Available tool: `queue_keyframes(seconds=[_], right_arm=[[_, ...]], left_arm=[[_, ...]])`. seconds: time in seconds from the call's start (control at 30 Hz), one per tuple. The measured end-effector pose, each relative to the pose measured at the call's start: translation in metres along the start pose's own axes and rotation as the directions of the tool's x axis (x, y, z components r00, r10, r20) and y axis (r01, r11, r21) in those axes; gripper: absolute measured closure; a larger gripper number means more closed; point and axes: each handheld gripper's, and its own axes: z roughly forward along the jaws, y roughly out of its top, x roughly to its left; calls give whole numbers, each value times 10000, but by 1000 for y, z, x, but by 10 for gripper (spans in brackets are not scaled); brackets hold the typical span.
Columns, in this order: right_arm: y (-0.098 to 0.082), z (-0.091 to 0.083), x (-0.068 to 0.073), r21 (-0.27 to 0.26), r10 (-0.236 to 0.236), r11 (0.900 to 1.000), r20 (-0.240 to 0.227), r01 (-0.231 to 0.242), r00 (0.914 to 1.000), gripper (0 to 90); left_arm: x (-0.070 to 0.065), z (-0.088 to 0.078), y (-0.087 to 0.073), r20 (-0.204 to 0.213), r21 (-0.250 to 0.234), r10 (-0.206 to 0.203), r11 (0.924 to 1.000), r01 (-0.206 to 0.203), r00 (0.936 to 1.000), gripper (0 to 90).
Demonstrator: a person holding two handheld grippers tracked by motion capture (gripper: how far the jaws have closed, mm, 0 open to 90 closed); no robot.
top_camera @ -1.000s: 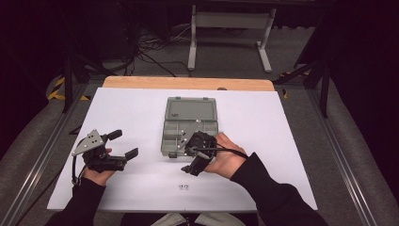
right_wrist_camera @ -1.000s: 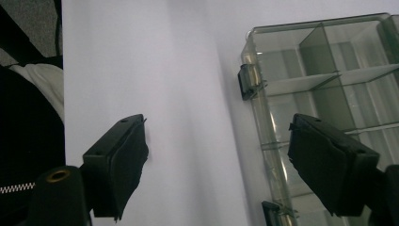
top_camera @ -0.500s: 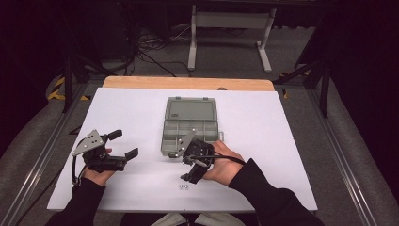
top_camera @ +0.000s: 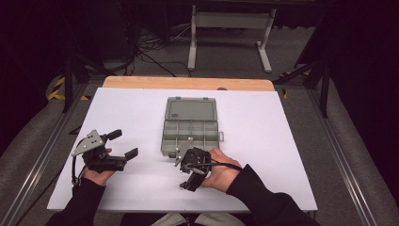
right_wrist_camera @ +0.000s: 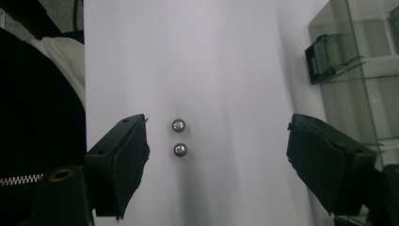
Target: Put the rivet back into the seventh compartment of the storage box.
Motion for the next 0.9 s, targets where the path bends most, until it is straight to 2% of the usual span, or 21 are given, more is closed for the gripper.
queue_keyframes(seconds=[0.57,0.9], right_arm=[[-3,22,11,588,-217,9980,-557,250,9982,249],[-5,28,13,844,-296,9958,-747,359,9968,301]], left_arm=[[0,0,0,35,-16,6,10000,-6,10000,17],[0,0,0,33,-8,5,10000,-5,10000,17]])
